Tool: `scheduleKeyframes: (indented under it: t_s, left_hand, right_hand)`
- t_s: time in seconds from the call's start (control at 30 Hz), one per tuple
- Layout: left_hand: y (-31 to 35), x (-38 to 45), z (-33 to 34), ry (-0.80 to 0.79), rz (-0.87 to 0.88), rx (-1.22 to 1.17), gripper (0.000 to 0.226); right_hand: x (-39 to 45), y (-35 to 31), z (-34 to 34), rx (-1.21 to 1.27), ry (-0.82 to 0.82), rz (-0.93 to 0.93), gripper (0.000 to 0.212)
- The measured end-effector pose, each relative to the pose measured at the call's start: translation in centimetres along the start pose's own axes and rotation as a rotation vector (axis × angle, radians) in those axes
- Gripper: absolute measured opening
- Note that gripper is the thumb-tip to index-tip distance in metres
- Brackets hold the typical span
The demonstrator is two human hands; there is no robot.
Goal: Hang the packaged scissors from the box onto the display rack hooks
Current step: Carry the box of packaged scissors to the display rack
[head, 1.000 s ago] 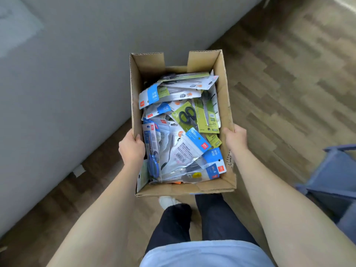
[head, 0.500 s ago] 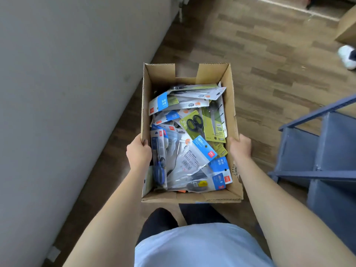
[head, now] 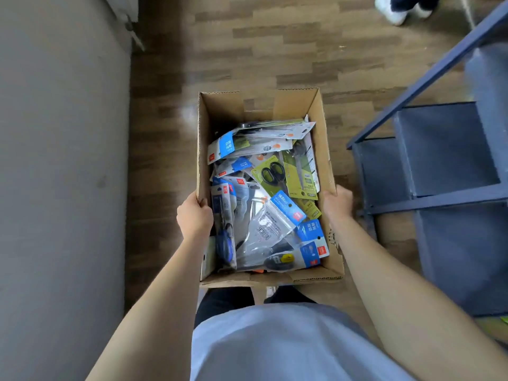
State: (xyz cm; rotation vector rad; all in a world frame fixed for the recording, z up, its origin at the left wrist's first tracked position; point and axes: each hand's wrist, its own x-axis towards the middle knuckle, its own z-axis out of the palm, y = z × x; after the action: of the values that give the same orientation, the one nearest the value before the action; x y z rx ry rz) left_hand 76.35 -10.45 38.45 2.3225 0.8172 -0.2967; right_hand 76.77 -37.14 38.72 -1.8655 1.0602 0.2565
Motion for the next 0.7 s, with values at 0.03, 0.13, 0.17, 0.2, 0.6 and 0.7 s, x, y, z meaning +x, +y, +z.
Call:
scheduleKeyframes:
  t_s: [0.03, 0.13, 0.17, 0.2, 0.6, 0.7]
  left_hand:
    - [1.2, 1.6, 0.3, -0.025, 0.021, 0.016, 0.016]
    - [5.5, 6.3, 0.6, -0.118, 0.082, 0.078, 0.014]
    - [6.9, 7.7, 0.4, -0.138, 0.098, 0.098, 0.014]
    - [8.2, 8.9, 0.1, -0.15, 0.117, 0.113, 0.013]
    - [21.8, 19.8, 1.2, -0.226, 0.395, 0.246, 0.017]
    - [24.7, 21.4, 2.8, -0.238, 0.451, 0.281, 0.016]
  right_hand:
    - [0.7, -0.8, 0.3, 0.01, 0.026, 0.018, 0.024]
    - [2.5, -3.8, 0.9, 0.007, 0.113, 0.06, 0.021]
    - [3.0, -5.0, 1.1, -0.005, 0.146, 0.079, 0.02]
    - [3.4, -6.2, 1.2, -0.011, 0.174, 0.091, 0.021]
    - [8.5, -13.4, 2.0, -0.007, 0.374, 0.252, 0.021]
    - [10.8, -14.0, 1.5, 0.031, 0.383, 0.273, 0.019]
